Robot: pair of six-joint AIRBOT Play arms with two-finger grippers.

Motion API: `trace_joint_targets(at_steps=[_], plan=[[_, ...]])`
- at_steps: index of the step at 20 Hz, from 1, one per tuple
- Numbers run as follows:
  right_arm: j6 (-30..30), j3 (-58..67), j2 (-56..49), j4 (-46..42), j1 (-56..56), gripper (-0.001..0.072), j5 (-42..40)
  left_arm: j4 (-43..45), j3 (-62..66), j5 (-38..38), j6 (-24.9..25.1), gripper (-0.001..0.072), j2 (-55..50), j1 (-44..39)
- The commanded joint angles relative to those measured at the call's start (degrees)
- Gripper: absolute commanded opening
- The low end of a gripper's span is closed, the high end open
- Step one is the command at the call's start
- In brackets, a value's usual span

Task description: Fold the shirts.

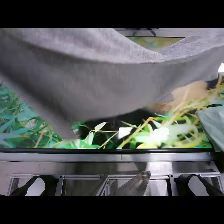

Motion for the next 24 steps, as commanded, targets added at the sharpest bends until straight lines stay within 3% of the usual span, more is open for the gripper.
trace_joint_targets(at_steps=[1, 5, 8, 13, 14, 15, 16, 17, 18, 20, 24], plan=[[-0.5, 1.5, -4.7, -1.3, 3.6, 0.0013, 1.4, 3.1, -9.9, -1.3, 2.7, 0.0023, -0.1, -0.6], [0.0, -0.4, -20.2, -18.9, 22.4, 0.0013, 3.3, 16.7, -25.0, -1.6, 8.2, 0.0024, -7.8, -11.5], [3.0, -0.6, -35.6, -32.4, 31.5, 0.0013, -2.0, 26.5, -32.4, 2.8, 12.3, 0.0023, -17.7, -14.6], [3.8, -0.4, -56.8, -30.6, 32.5, 0.0016, -14.1, 27.3, -36.4, 9.8, 17.9, 0.0025, -35.5, -7.6], [3.8, -0.4, -59.3, -28.5, 32.2, 0.0109, -14.1, 27.3, -36.3, 9.6, 18.4, 0.004, -38.7, -6.4], [3.8, -0.4, -60.5, -26.5, 31.8, 0.0436, -13.5, 27.2, -36.2, 9.4, 18.4, 0.0288, -41.0, -5.4], [3.8, -0.4, -60.7, -25.9, 31.1, 0.057, -13.5, 27.3, -35.3, 9.3, 18.4, 0.0591, -43.1, -4.2], [3.8, -0.3, -60.0, -24.9, 30.0, 0.0491, -13.5, 27.3, -33.2, 8.8, 18.4, 0.0711, -45.0, -3.1], [3.8, -0.1, -58.7, -24.9, 28.3, 0.0269, -12.8, 27.2, -30.0, 7.6, 18.4, 0.0712, -46.7, -1.9], [3.8, 0.0, -55.5, -25.0, 24.6, 0.0265, -8.0, 27.3, -23.4, 3.0, 18.1, 0.0707, -48.7, 0.2], [11.1, -0.3, -51.5, -29.5, 15.5, 0.027, 15.5, 31.5, -19.0, -9.2, 11.2, 0.0702, -47.6, 2.4]])
